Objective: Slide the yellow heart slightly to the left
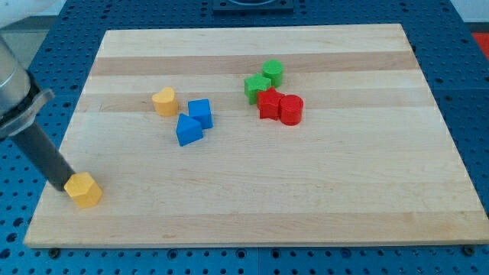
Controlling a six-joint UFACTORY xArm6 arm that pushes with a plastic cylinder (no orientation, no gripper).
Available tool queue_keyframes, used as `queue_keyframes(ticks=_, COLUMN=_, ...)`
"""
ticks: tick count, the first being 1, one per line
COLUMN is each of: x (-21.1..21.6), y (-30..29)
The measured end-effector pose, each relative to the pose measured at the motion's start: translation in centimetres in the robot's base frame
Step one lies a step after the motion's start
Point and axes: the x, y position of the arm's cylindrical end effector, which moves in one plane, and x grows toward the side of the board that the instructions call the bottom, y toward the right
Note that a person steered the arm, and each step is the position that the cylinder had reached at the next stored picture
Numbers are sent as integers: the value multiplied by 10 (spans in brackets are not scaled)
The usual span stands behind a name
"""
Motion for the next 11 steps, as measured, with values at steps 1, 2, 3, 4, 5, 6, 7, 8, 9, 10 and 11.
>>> queue_keyframes(ticks=1, x=20, y=-1)
queue_keyframes(ticks=2, x=21, y=-24)
queue_keyframes(ticks=3, x=-2, y=-36)
queue_keyframes(ticks=4, x=-68, y=-36)
queue_keyframes(ticks=5, x=-144, y=-28)
queue_keyframes(ticks=6, x=-201, y=-6)
queue_keyframes(ticks=7, x=-235, y=60)
queue_keyframes(ticks=8, x=-233, y=132)
queue_keyframes(ticks=9, x=-201, y=151)
queue_keyframes(ticks=10, x=-169, y=151)
queue_keyframes(ticks=11, x=-144, y=146)
